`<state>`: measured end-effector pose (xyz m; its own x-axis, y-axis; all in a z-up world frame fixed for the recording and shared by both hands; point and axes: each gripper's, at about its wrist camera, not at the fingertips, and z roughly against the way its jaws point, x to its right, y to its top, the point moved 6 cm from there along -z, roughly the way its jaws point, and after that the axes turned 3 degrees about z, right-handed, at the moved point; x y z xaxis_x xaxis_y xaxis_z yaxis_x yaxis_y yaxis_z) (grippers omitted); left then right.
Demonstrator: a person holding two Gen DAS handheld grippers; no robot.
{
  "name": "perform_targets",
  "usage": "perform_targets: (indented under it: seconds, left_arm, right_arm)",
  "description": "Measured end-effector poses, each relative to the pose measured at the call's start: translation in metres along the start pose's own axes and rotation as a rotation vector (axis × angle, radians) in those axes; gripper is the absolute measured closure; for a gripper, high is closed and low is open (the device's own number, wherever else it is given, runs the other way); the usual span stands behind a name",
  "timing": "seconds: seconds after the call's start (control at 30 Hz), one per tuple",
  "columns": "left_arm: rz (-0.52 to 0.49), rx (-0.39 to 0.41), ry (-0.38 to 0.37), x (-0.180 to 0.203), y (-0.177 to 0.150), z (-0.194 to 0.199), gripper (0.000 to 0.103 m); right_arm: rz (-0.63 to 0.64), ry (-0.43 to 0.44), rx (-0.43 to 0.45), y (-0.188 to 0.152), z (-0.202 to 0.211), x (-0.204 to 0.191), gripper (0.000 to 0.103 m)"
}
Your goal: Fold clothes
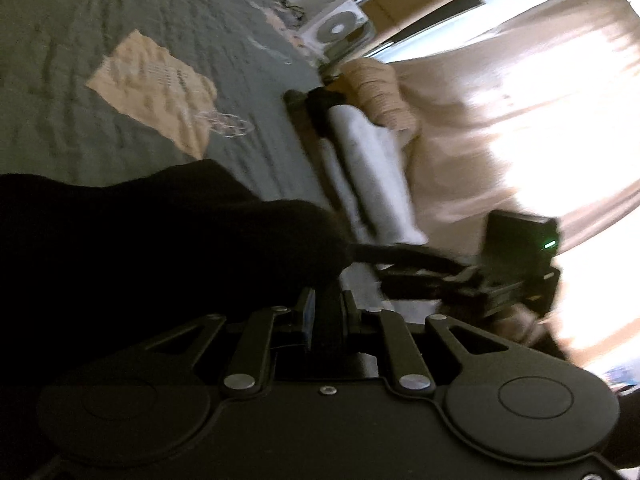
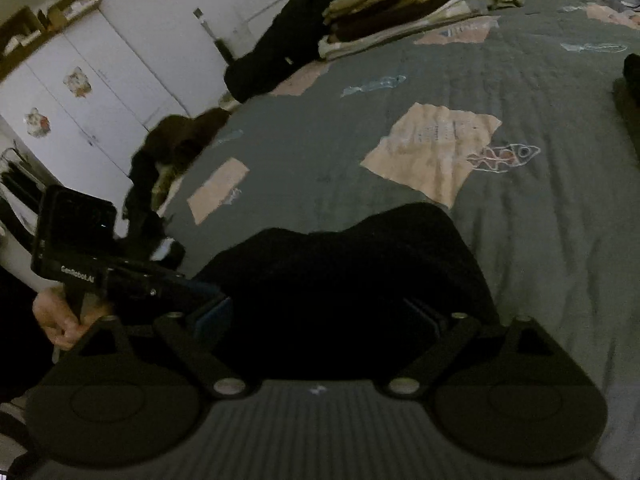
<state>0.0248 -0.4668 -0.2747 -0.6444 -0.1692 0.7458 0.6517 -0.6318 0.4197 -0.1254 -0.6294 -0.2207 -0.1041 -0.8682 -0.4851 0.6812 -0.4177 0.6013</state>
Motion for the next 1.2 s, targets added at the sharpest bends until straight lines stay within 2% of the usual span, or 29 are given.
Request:
perform_targets:
  seconds: [0.07,0.1,0.13,0.2,0.27,0.4,0.53,0.7,0.8,0.9,0.93,1.0,1.03,1.07,1.1,1.13,1.2]
  left_arm:
    - [-0.043,0.013,0.058,0.006,-0.010,0.007,0.070]
    - [-0.064,0.019,0.083,0.010,-0.015,0.010,0.058]
    - [-0.077,0.025,0.100,0.013,-0.021,0.014,0.051]
    - [-0.058,0.035,0.091,0.016,-0.031,0.020,0.050]
    - [-0.039,0.045,0.082,0.020,-0.042,0.027,0.049]
    - [-0.032,0.056,0.087,0.025,-0.053,0.033,0.045]
    - [-0.036,0.051,0.092,0.026,-0.059,0.036,0.045]
    - [-0.049,0.036,0.078,0.028,-0.062,0.032,0.045]
    - [-0.044,0.022,0.067,0.025,-0.065,0.025,0.045]
    - [-0.034,0.018,0.059,0.023,-0.067,0.020,0.045]
    - [-0.032,0.018,0.058,0.023,-0.067,0.019,0.045]
    - [-0.032,0.020,0.058,0.023,-0.066,0.019,0.045]
    - [-0.032,0.021,0.057,0.023,-0.066,0.019,0.045]
    - [-0.032,0.022,0.056,0.023,-0.067,0.020,0.045]
    - [-0.031,0.022,0.059,0.023,-0.067,0.020,0.045]
    - [-0.032,0.023,0.062,0.023,-0.067,0.020,0.045]
    - [-0.029,0.026,0.068,0.023,-0.068,0.019,0.045]
  right_arm:
    - [-0.031,0.017,0.019,-0.001,0.013,-0.005,0.011]
    - [-0.048,0.058,0.028,-0.002,0.018,-0.010,0.011]
    - [-0.062,0.108,0.037,-0.003,0.021,-0.016,0.011]
    - [-0.072,0.211,0.056,-0.005,0.026,-0.028,0.010]
    - [-0.036,0.258,0.059,-0.006,0.022,-0.035,0.010]
    - [0.021,0.233,-0.022,0.000,-0.013,-0.028,0.010]
    - [0.023,0.208,-0.105,0.013,-0.047,-0.009,0.010]
    - [0.003,0.097,-0.105,0.028,-0.064,0.031,0.010]
    - [-0.056,0.066,-0.184,0.018,-0.084,0.055,0.009]
    - [-0.104,0.099,-0.304,-0.007,-0.113,0.057,0.006]
    - [-0.106,0.113,-0.323,-0.014,-0.120,0.054,0.006]
    - [-0.114,0.136,-0.292,-0.019,-0.125,0.047,0.007]
    - [-0.145,0.155,-0.251,-0.018,-0.122,0.047,0.009]
    - [-0.184,0.176,-0.206,-0.017,-0.118,0.047,0.022]
    - [-0.217,0.202,-0.166,-0.015,-0.112,0.047,0.055]
    - [-0.240,0.209,-0.134,-0.013,-0.105,0.047,0.064]
    - [-0.257,0.216,-0.095,-0.010,-0.093,0.040,0.070]
